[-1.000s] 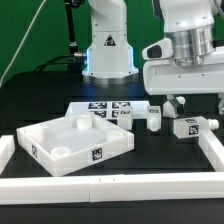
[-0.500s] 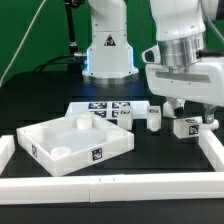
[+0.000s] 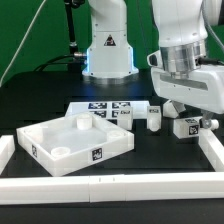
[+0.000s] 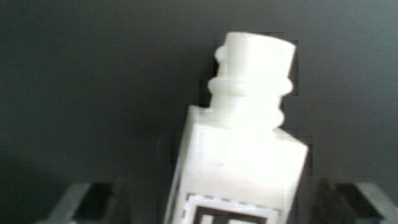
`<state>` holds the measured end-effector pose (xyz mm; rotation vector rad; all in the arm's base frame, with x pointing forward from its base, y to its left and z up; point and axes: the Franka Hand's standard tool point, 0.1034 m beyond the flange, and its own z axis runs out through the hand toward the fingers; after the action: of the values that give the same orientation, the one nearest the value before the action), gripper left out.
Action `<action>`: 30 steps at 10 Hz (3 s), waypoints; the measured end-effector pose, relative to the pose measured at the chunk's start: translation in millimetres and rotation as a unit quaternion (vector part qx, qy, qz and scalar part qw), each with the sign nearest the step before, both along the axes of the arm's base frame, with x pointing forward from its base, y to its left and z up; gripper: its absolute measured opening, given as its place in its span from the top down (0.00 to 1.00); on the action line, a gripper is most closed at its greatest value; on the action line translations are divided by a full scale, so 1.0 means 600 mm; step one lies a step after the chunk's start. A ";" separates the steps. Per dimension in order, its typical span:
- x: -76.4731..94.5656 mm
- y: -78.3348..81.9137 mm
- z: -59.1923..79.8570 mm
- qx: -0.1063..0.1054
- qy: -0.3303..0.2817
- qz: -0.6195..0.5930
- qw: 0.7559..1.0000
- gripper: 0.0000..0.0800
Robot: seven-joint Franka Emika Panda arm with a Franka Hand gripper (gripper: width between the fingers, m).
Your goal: Assemble one leg
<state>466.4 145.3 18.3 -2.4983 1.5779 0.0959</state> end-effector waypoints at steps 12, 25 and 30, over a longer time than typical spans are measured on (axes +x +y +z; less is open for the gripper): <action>-0.074 0.061 0.002 -0.008 0.003 0.041 0.999 0.65; 0.070 -0.133 0.155 -0.003 -0.100 0.426 0.899 0.19; 0.109 -0.366 0.103 -0.028 -0.145 0.715 0.683 0.19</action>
Offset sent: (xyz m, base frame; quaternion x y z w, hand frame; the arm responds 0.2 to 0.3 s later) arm -0.0109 0.0102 0.0065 -0.0116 -0.0076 -0.0092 0.9999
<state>531.5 -74.5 80.1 -2.8546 -0.7470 -0.1460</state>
